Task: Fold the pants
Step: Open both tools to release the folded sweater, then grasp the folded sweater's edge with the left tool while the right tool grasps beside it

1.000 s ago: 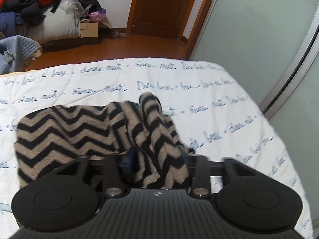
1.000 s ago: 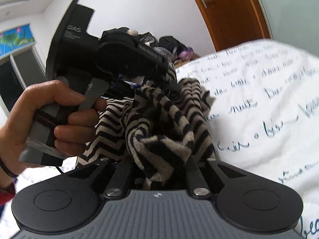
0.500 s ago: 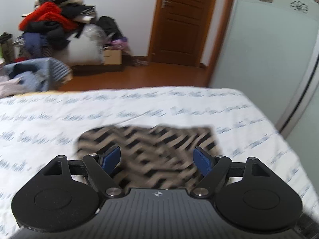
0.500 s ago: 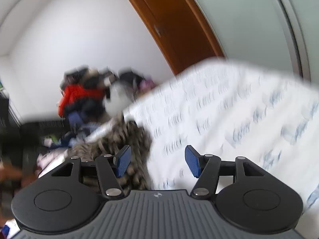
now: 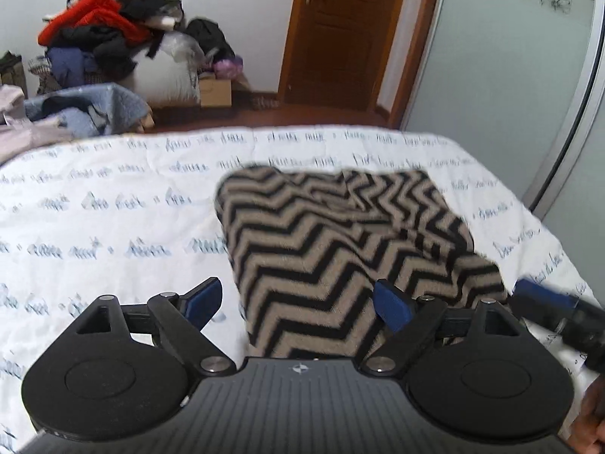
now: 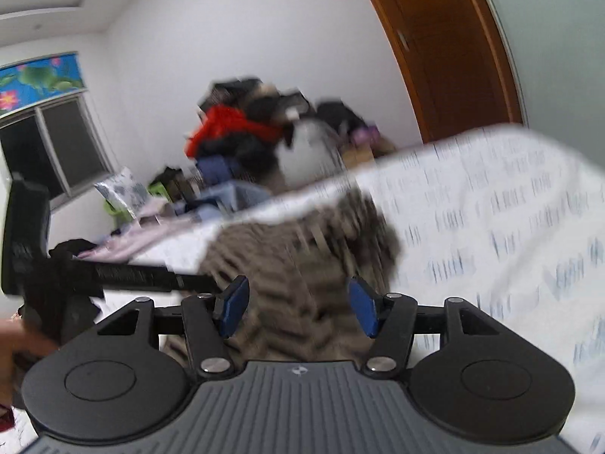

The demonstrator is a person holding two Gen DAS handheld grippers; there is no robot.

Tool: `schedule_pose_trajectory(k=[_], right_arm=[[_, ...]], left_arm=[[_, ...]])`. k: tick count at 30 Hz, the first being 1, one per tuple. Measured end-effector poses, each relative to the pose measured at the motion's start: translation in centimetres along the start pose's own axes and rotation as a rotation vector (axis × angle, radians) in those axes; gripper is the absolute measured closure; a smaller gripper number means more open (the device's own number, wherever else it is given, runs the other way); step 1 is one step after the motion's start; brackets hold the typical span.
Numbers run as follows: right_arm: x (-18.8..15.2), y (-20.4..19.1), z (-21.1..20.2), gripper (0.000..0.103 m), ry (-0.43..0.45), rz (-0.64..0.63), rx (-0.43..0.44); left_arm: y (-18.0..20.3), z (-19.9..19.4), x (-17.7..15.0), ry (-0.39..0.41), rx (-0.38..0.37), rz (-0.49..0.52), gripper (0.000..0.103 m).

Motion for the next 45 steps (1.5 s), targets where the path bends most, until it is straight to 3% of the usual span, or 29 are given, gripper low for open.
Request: schedule_pose_trajectory(k=[3,6,9,11,14,18,21,22,26,30,36,43,45], right_arm=[[2.4,-1.2,2.3,0.044,-0.020,-0.024,0.046],[2.9,-1.0,7.6,0.045,-0.156,0.036,0.101],[2.4,-0.5,10.1,0.045,-0.200,-0.005,-0.070],[2.3,0.2,8.8,0.044,-0.162,0.006,-0.086],[2.3,0.0,5.5,0.044,-0.085,0.004,-0.038],[1.2,-0.8,5.0,0.045,-0.133,-0.080,0.003],[0.2,-1.0,6.3,0.045,-0.184,-0.161,-0.130],[0.1,-0.9,5.8,0.044,-0.177,-0.149,-0.137],[-0.1,-1.5,3.1,0.044,-0.119,-0.133,-0.076],[-1.8,-2.1,3.8,0.045,-0.188,-0.218,-0.107],[-1.7,-1.0,2.1,0.045,-0.162,-0.138,-0.088],[-1.4,-0.6,0.8,0.044,-0.157,-0.158,-0.099],[-1.0,0.1,0.9,0.033,-0.150,-0.134,-0.103]], left_arm=[[0.0,0.0,0.1,-0.017,-0.004,-0.002,0.017],[0.4,0.3,-1.1,-0.069,-0.049,0.021,0.015],[1.1,0.5,-2.9,-0.114,-0.038,0.093,0.014],[1.2,0.1,-3.5,-0.109,-0.021,0.126,0.014],[1.1,-0.3,-4.1,-0.083,-0.009,0.112,0.012],[1.4,-0.4,-4.7,-0.070,-0.006,0.030,0.012],[1.5,-0.5,-5.5,-0.085,0.009,0.001,0.012],[1.6,-0.7,-5.7,-0.081,0.020,-0.007,0.012],[1.6,-1.3,-6.4,-0.069,0.037,-0.027,0.010],[1.6,-1.6,-7.0,-0.077,0.051,-0.045,0.010],[1.7,-2.1,-7.7,-0.091,0.063,-0.017,0.009],[2.2,-3.0,-7.9,-0.075,0.092,0.034,0.009],[2.1,-3.1,-7.8,-0.069,0.090,0.033,0.008]])
Point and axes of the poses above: each gripper's, at about its wrist camera, not at the fingertips, and z roughly the way its jaws point, y to its right, x to its top, the point moved 2 cm from there along z, roughly the way its jaws point, and after that the axes turned 8 degrees about -x, right-handed, at the moved point
